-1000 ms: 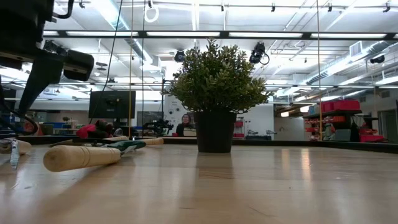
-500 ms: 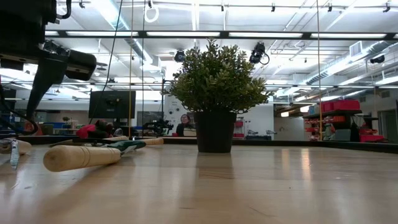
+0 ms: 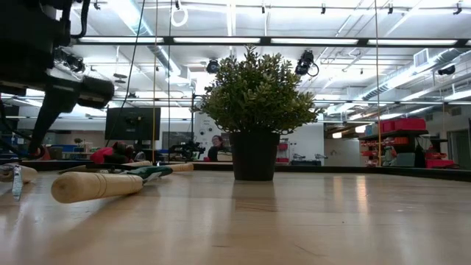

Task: Pick & Place Garden tools in Gardening bag
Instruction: Put the bottom brown hand rake into the white gardening bag

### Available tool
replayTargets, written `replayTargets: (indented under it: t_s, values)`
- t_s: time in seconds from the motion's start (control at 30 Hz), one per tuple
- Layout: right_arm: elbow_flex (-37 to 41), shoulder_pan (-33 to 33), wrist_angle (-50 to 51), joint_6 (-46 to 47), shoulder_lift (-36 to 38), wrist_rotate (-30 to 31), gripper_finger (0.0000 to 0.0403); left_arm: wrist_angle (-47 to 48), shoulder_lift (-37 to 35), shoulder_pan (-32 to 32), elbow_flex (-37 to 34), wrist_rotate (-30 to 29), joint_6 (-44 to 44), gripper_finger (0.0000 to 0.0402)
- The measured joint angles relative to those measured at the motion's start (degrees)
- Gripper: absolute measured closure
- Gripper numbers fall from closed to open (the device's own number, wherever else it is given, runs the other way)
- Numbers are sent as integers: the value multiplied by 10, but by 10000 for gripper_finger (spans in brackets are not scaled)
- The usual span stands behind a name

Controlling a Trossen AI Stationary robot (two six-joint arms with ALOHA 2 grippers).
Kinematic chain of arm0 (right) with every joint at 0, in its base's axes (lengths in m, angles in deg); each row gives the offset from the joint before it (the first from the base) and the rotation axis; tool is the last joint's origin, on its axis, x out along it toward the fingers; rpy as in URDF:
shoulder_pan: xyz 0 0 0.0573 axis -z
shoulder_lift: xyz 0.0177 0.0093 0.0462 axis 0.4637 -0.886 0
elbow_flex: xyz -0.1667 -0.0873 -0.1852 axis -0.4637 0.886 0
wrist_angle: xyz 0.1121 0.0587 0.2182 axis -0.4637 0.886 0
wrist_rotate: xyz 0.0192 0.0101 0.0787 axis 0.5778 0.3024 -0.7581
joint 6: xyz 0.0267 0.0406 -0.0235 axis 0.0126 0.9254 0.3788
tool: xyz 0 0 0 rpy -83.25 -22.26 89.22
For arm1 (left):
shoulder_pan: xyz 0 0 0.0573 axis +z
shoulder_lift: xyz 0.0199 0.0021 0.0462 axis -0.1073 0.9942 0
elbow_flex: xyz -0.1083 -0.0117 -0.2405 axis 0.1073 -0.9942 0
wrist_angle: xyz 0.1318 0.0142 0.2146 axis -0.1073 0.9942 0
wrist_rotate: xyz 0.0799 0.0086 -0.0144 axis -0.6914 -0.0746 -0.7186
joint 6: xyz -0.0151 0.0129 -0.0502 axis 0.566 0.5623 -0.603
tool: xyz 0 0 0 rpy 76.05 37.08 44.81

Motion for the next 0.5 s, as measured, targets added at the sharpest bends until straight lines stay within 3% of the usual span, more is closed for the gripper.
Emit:
replayTargets:
  t_s: [0.5]
  values:
    - [0,0,0,0,0,0,403,-4,41,0,0,-37,-17,207]
